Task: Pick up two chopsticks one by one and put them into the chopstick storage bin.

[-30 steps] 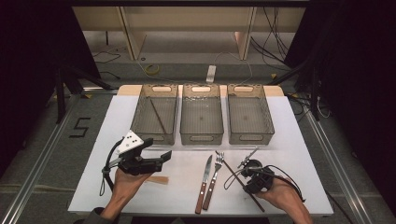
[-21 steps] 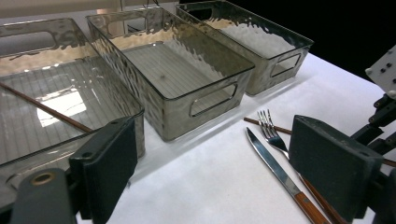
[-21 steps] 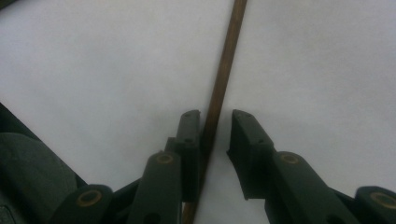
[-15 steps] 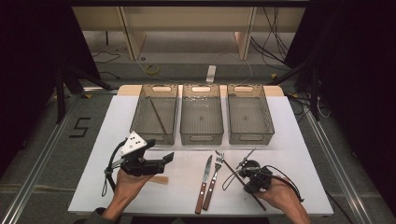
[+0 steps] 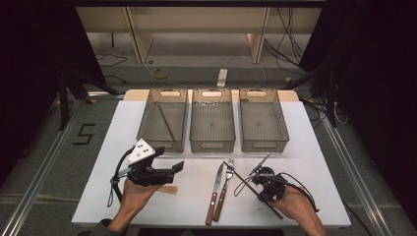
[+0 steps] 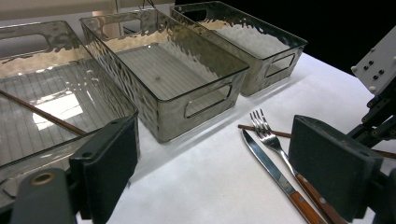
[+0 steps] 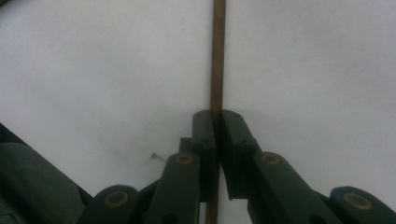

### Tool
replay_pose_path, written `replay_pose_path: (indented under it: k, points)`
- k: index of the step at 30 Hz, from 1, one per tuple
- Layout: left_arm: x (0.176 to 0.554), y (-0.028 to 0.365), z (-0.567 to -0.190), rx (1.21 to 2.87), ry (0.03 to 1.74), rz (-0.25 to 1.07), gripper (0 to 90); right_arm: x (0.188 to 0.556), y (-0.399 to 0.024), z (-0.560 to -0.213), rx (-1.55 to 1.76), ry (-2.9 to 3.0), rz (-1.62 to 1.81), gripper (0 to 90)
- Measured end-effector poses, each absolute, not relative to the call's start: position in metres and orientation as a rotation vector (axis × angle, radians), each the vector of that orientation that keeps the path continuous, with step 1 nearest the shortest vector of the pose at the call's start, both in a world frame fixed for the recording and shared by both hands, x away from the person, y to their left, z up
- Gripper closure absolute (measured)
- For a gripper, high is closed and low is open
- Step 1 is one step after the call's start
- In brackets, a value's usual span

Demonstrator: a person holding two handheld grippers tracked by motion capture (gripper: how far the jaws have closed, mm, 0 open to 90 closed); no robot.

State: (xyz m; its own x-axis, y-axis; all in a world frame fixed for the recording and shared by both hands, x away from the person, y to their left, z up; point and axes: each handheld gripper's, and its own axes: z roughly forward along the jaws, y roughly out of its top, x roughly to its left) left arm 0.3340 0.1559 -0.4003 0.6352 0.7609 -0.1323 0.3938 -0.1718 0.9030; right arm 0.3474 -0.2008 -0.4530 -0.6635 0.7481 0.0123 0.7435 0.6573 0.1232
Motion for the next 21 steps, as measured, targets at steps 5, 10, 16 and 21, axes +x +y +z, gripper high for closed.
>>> replay_pose_path:
  k: [5, 10, 16, 21]
  points:
    - [0.334, 0.156, -0.4, 1.789, 0.937, 0.432, 15.1, 0.348, -0.206, -0.451, 1.288, 2.832, 0.208, 85.1]
    - [0.335, 0.157, -0.4, 1.787, 0.942, 0.434, 15.1, 0.35, -0.212, -0.445, 1.3, 2.797, 0.226, 85.2]
    - [0.335, 0.157, -0.4, 1.786, 0.941, 0.432, 15.1, 0.351, -0.22, -0.441, 1.316, 2.774, 0.233, 85.2]
    - [0.335, 0.157, -0.4, 1.784, 0.941, 0.433, 15.1, 0.352, -0.226, -0.436, 1.326, 2.758, 0.261, 85.2]
